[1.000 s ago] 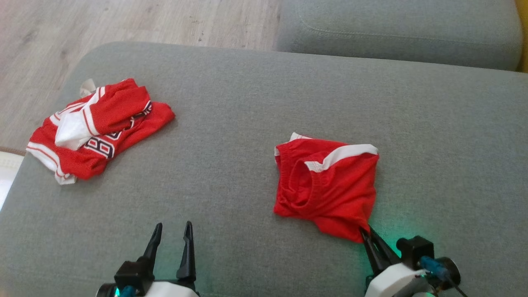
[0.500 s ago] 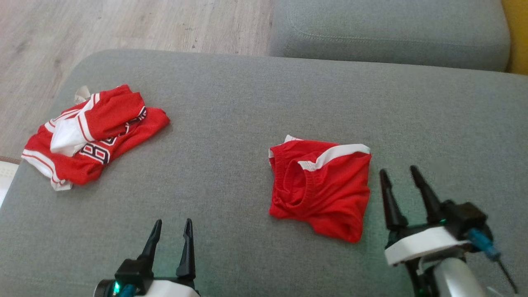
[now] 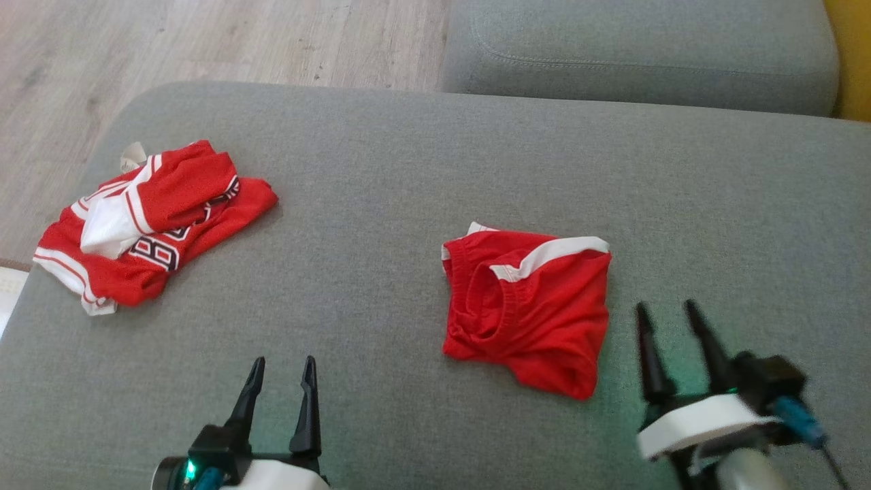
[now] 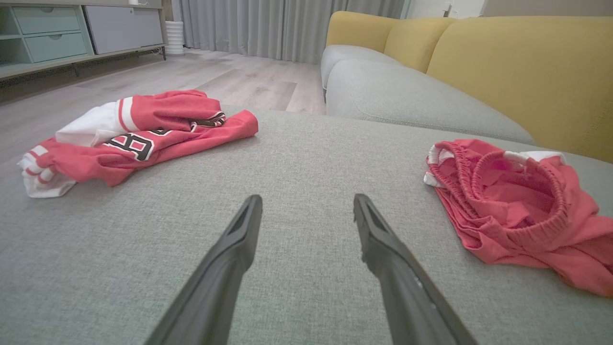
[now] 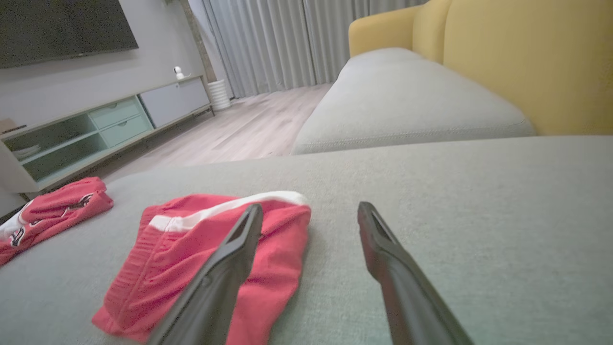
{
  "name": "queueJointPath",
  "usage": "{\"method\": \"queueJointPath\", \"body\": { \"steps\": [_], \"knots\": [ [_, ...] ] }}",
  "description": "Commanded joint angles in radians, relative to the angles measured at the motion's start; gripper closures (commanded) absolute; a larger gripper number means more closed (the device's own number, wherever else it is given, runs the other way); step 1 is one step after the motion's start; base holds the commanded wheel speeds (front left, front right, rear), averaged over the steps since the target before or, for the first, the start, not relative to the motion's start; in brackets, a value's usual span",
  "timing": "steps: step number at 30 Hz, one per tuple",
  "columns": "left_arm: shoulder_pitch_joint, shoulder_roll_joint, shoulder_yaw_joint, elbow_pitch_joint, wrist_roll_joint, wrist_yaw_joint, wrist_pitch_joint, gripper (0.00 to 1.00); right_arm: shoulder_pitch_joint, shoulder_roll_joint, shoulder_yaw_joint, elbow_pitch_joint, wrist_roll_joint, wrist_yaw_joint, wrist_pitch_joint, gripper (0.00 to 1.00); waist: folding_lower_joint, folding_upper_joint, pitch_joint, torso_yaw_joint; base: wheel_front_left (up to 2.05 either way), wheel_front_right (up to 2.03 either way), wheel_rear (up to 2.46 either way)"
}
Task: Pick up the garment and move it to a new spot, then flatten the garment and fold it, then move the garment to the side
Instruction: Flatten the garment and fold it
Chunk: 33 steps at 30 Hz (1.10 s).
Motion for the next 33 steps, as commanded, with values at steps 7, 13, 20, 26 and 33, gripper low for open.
{"method": "queueJointPath", "body": {
  "steps": [7, 13, 20, 26, 33],
  "knots": [
    [-0.023, 0.004, 0.008, -0.021, -0.008, 0.007, -0.003, 0.00, -0.136, -0.003, 0.287, 0.115, 0.132, -0.001, -0.011, 0.00, 0.0000, 0.0000, 0.012, 0.027, 0.00, 0.00, 0.00],
    [-0.022, 0.004, -0.004, -0.012, -0.016, 0.006, -0.003, 0.00, -0.248, -0.003, 0.408, 0.229, 0.281, -0.001, -0.011, 0.00, 0.0000, 0.0000, 0.017, 0.067, 0.00, 0.00, 0.00],
    [-0.016, 0.004, -0.004, -0.008, -0.031, 0.010, -0.003, 0.00, -0.322, -0.003, 0.463, 0.352, 0.346, -0.001, -0.011, 0.00, 0.0000, 0.0000, 0.025, 0.090, 0.00, 0.00, 0.00],
    [-0.019, 0.004, -0.007, -0.007, -0.042, 0.011, -0.003, 0.00, -0.325, -0.003, 0.456, 0.379, 0.333, -0.001, -0.011, 0.00, 0.0000, 0.0000, 0.033, 0.086, 0.00, 0.00, 0.00],
    [-0.035, 0.004, -0.019, -0.003, -0.057, 0.010, -0.003, 0.00, -0.344, -0.003, 0.468, 0.394, 0.328, -0.001, -0.011, 0.77, 0.0000, 0.0000, 0.047, 0.082, 0.00, 0.00, 0.00]
  ]
}}
